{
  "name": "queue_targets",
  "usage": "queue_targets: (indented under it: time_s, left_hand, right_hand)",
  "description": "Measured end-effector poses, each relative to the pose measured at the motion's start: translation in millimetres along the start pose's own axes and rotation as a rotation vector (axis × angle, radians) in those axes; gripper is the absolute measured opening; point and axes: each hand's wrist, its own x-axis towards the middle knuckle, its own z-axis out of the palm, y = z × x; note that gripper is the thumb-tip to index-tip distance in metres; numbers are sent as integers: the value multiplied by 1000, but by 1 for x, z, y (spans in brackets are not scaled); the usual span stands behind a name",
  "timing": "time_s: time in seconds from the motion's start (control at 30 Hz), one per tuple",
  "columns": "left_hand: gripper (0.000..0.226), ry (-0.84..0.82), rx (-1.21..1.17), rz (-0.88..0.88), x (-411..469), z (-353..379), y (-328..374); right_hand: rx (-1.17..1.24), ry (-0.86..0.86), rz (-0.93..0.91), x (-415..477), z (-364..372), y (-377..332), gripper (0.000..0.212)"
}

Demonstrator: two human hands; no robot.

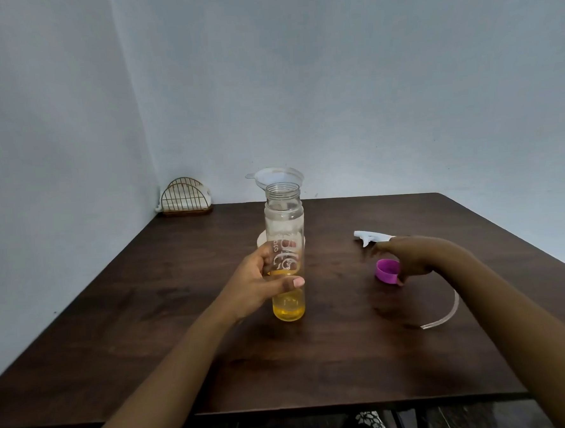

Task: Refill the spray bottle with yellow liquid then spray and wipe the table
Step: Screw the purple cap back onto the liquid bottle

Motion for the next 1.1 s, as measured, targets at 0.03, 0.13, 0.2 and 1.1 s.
queue_targets:
  time_s: [0.03, 0.13, 0.2, 1.1]
  left_hand:
    - [55, 2, -2, 1, 0, 0, -1]
    - [56, 11, -16, 2, 0, 1, -2]
    - [55, 14, -18, 6, 0, 0, -3]
    - [57, -22, -33, -40, -3, -1, 0]
  right_hand:
    - [-21, 4, -14, 1, -1, -3, 76]
    - [-106, 3, -21, 2, -3, -13, 62]
    - [-152, -11, -7, 1, -3, -20, 58]
    - [1480, 373, -597, -50, -102, -116, 25]
